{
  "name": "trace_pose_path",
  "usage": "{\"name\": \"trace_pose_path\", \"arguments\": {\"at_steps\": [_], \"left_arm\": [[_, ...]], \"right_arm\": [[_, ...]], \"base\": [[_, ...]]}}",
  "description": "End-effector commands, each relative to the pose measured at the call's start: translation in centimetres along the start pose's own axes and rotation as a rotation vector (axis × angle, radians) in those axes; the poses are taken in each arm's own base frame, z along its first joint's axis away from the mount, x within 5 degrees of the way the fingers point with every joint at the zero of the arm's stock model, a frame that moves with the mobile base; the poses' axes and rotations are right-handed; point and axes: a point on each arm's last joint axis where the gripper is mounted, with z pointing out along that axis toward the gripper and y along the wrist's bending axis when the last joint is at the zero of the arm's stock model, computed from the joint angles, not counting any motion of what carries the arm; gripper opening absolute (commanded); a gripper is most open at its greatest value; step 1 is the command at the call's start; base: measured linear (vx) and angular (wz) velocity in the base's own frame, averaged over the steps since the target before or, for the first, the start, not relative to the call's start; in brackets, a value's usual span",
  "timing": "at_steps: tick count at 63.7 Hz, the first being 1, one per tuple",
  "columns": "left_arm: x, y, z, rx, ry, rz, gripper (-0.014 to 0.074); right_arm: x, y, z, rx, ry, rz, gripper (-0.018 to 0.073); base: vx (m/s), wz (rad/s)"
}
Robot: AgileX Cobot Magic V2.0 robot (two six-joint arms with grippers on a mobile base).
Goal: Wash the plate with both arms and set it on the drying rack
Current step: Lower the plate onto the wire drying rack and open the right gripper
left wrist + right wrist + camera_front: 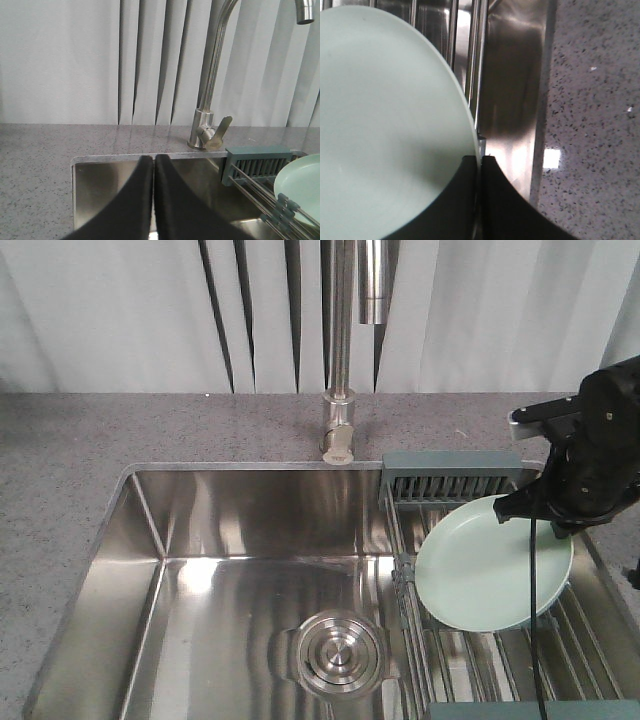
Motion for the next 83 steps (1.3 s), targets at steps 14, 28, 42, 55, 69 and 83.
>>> {"name": "trace_pose_path", "arguments": {"at_steps": [14, 28, 42, 55, 69, 83], "left_arm": [[-0.7, 0.1, 0.1, -0.024, -0.015, 0.022, -0.0006], [-0.7, 0.1, 0.1, -0.024, -0.015, 0.022, -0.0006], [-0.7, 0.1, 0.1, -0.024, -0.015, 0.021, -0.0006], [-0.7, 0.1, 0.1, -0.022, -0.014, 0.021, -0.0006], [-0.7, 0.1, 0.1, -0.020, -0.013, 0.021, -0.0006], [-0.7, 0.1, 0.1, -0.020, -0.013, 0.021, -0.0006]], "right_arm": [[-0.9, -0.7, -0.7, 0.043, -0.054, -0.038, 0.0123], [-0.9, -0.7, -0.8, 0.045, -0.052, -0.056, 0.0397], [-0.6, -1.0, -2.2, 0.047, -0.088, -0.068, 0.0546], [0.4, -1.9, -7.5, 0.022, -0.261, -0.091, 0.0412], [4.1, -2.1, -15.9, -0.127, -0.529, -0.126, 0.0027], [9.8, -1.5, -22.2, -0.301, -0.789, -0.216, -0.0009]], "base": [[0.00, 0.00], [0.00, 0.00], [0.00, 0.00], [0.00, 0.00], [0.00, 0.00], [0.00, 0.00]]}}
